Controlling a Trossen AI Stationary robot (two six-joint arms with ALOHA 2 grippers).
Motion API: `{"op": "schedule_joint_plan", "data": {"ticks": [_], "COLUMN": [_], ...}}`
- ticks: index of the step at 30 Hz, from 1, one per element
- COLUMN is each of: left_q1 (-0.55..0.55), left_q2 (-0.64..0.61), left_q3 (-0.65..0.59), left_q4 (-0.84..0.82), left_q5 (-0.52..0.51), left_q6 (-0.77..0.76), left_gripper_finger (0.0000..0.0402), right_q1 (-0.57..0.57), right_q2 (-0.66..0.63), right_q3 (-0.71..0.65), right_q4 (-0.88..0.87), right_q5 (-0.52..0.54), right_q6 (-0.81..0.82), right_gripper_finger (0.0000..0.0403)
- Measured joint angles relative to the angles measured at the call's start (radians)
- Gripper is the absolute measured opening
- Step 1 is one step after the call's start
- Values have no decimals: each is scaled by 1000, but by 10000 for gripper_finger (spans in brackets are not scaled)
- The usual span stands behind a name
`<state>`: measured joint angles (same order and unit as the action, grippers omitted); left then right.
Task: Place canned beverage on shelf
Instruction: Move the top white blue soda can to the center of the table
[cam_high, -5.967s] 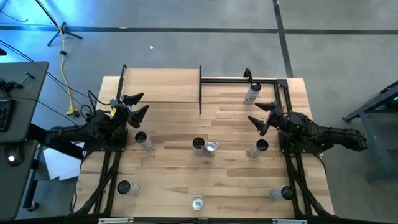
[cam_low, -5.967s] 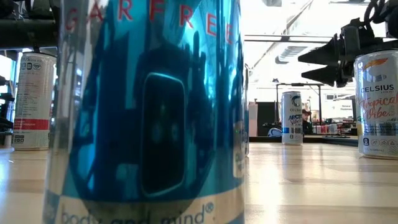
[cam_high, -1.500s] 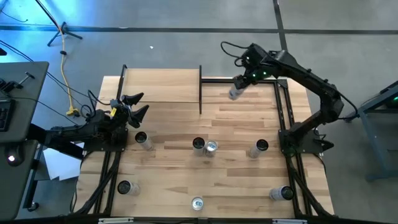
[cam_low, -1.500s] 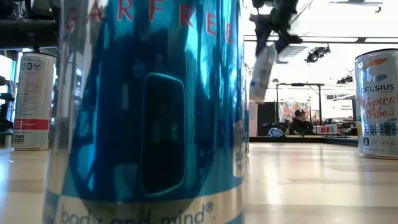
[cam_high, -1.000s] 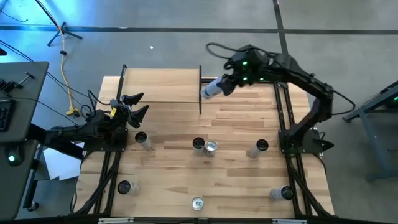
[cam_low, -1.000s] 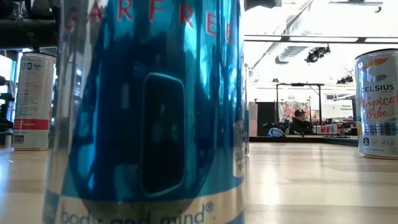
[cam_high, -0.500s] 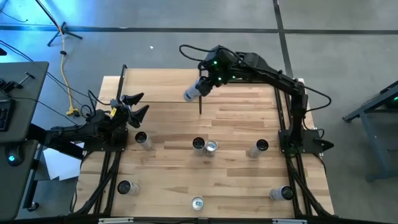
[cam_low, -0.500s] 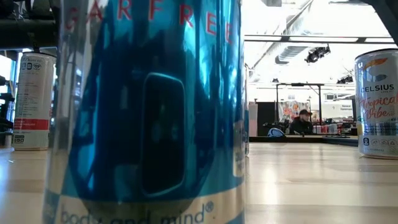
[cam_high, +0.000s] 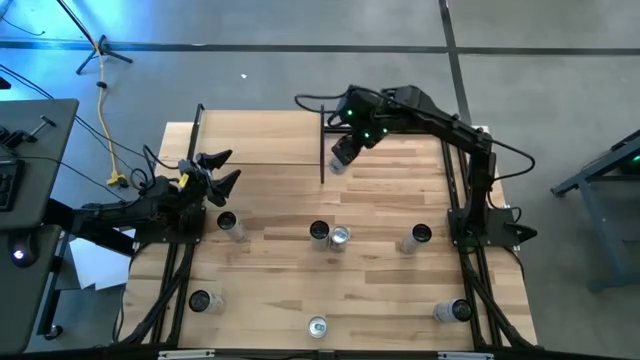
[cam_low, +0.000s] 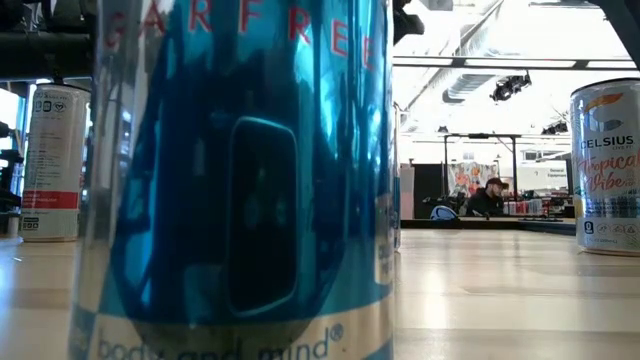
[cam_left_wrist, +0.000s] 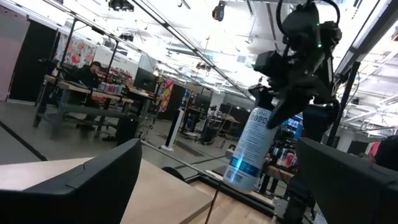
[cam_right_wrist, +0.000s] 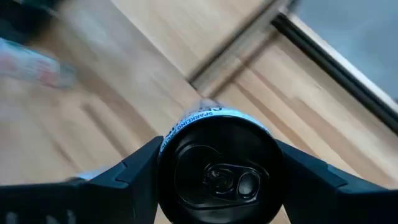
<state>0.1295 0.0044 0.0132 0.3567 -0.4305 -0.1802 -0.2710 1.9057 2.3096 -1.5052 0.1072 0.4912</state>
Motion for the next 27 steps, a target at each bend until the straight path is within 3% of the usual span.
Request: {"op": "schedule_joint_plan", "data": {"ticks": [9,15,27], "left_q1": [0,0,0], "left_q2": [0,0,0], "left_q3": [0,0,0], "left_q4": [-2,-2,-2], "left_q5": [0,1,1], "left_q6": [0,0,0], "left_gripper_finger": [400,400,400], "right_q1": [84,116,131], "right_q2": [15,102,300], "right_q3": [0,0,-1], "right_q4": [46,59,254], "right_q5": [35,38,-67], "right_q6": [0,-21,-139], "right_gripper_finger": [242,242,242]}}
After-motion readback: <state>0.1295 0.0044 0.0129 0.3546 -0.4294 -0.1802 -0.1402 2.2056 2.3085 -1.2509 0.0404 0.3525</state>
